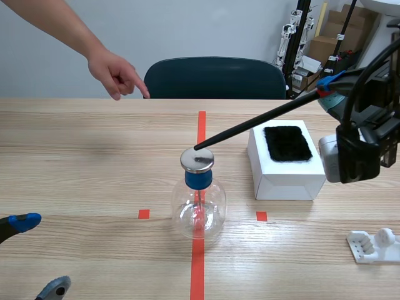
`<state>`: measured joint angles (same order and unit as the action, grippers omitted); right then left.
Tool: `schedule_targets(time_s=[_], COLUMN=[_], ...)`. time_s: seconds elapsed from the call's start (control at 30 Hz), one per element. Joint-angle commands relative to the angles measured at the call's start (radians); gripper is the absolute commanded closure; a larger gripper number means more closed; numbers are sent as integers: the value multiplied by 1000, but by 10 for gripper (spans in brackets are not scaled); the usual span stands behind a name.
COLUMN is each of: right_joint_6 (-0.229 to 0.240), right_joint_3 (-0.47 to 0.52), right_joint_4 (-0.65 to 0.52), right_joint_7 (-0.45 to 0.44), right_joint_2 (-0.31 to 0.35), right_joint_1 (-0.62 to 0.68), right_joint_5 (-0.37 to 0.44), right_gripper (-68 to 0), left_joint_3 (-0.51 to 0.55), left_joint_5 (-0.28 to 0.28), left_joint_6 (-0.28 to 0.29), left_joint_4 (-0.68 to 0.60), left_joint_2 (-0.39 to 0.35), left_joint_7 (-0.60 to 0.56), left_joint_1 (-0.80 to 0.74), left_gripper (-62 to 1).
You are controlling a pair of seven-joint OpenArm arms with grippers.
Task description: Do the electroscope experiment. hold the rod still at the electroscope
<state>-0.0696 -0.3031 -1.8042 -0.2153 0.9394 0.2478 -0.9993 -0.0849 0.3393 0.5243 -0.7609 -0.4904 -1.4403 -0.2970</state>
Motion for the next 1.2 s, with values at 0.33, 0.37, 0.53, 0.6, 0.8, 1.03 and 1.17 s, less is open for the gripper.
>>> schedule_targets(time_s=[0.33,0.37,0.53,0.6,0.8,1.03,1.17], right_joint_6=[-11,-11,-11,-11,-11,-11,-11], right_joint_3=[12,12,12,12,12,12,12], right_joint_4=[-5,-5,-5,-5,-5,-5,-5], right_joint_7=[5,3,3,3,-1,-5,-8], right_joint_2=[11,11,11,11,11,11,11], right_joint_1=[-12,-12,-12,-12,-12,-12,-12], right_joint_5=[4,4,4,4,4,4,4], right_gripper=[-39,-39,-39,-39,-39,-39,-39], left_joint_3=[6,6,6,6,6,6,6], left_joint_5=[-11,-11,-11,-11,-11,-11,-11], left_joint_6=[2,2,2,2,2,2,2], left_joint_4=[-5,-5,-5,-5,-5,-5,-5], left_joint_2=[-9,-9,-9,-9,-9,-9,-9], left_joint_7=[-13,-13,-13,-13,-13,-13,-13], left_joint_1=[-2,-2,-2,-2,-2,-2,-2], left_gripper=[-623,-623,-623,-623,-623,-623,-623])
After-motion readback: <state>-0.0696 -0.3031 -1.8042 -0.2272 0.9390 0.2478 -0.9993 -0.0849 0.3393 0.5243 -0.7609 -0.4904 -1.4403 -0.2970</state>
